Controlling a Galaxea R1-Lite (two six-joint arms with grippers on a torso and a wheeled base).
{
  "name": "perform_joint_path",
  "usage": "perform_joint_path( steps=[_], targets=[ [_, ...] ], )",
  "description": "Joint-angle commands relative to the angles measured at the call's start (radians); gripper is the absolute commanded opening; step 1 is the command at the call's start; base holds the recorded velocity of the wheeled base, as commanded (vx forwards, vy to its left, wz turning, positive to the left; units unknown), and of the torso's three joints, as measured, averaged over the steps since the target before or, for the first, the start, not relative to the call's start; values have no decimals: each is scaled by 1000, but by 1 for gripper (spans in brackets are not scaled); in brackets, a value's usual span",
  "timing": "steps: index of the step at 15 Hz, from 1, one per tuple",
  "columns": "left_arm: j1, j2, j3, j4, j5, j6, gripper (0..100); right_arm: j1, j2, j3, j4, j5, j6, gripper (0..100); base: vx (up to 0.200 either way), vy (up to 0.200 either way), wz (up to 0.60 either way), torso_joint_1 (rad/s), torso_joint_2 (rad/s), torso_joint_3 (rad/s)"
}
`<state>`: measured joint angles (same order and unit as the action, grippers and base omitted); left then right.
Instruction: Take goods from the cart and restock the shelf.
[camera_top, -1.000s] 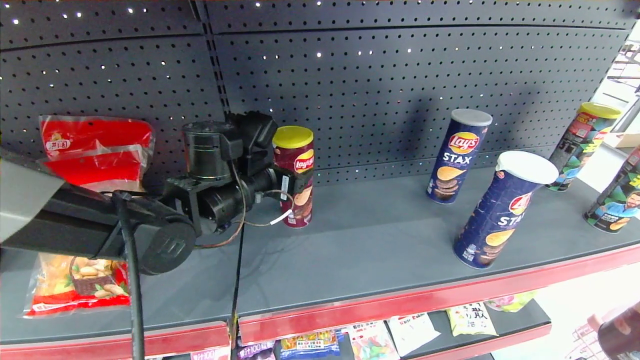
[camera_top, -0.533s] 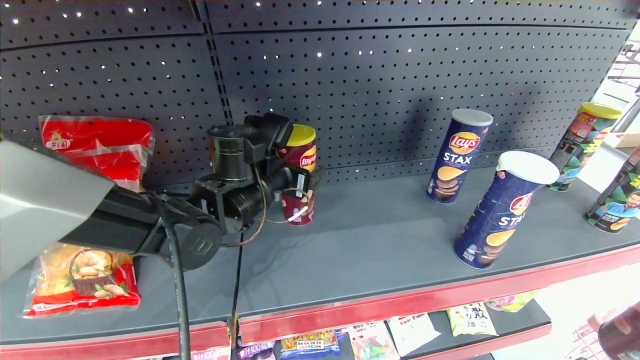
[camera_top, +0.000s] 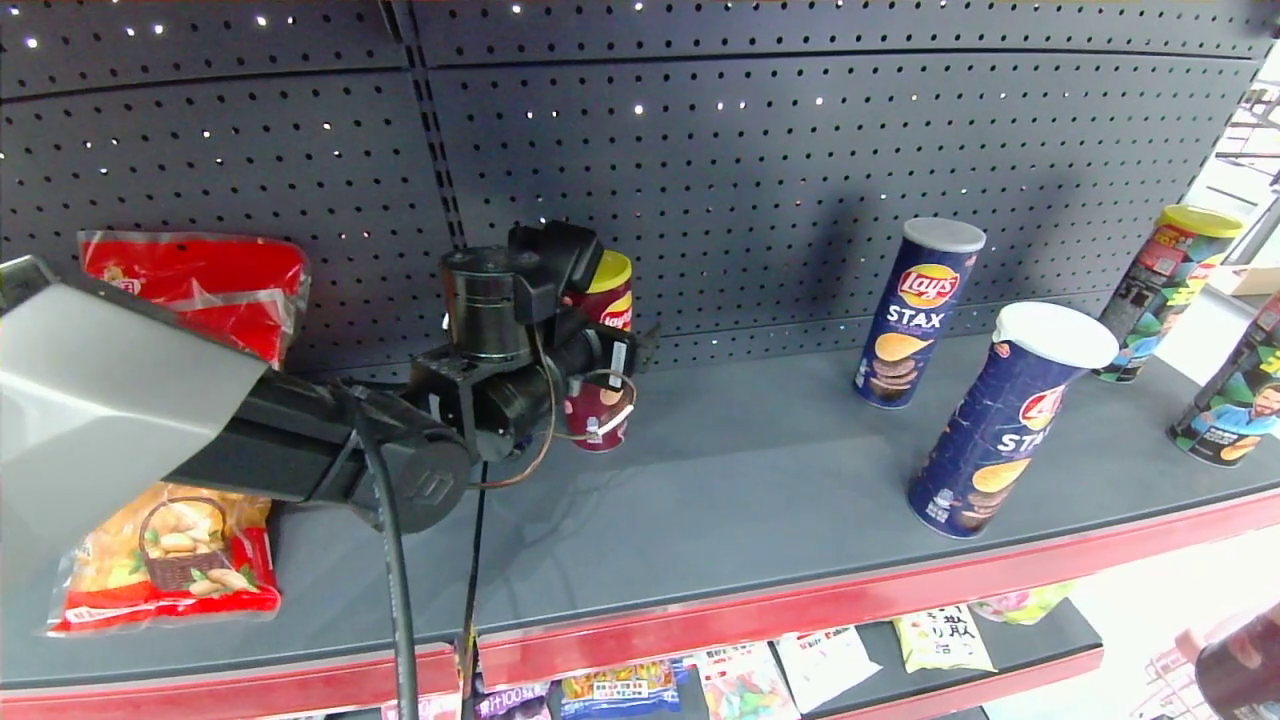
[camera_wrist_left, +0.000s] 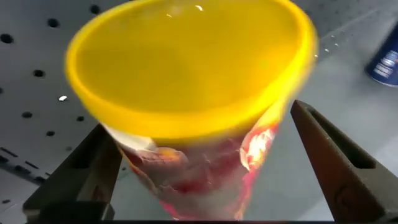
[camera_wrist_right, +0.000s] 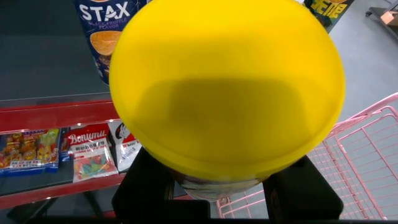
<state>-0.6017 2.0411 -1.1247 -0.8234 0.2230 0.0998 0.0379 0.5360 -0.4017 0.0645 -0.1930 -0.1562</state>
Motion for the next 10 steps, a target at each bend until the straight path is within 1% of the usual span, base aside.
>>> perform_joint_path(
  steps=[1, 4, 5, 10],
  targets=[
    [-1, 27, -29, 0, 6, 0, 100, 0, -1, -2, 0, 0, 0, 0, 0, 0, 0, 0, 0, 0],
    [-1, 47, -47, -6, 13, 0, 100, 0, -1, 0, 0, 0, 0, 0, 0, 0, 0, 0, 0, 0],
    [-3, 50, -53, -5, 21, 0, 0, 0, -1, -2, 0, 0, 0, 0, 0, 0, 0, 0, 0, 0],
    [-1, 41, -40, -2, 15, -5, 0, 0, 1, -2, 0, -2, 12, 0, 0, 0, 0, 0, 0, 0]
  ],
)
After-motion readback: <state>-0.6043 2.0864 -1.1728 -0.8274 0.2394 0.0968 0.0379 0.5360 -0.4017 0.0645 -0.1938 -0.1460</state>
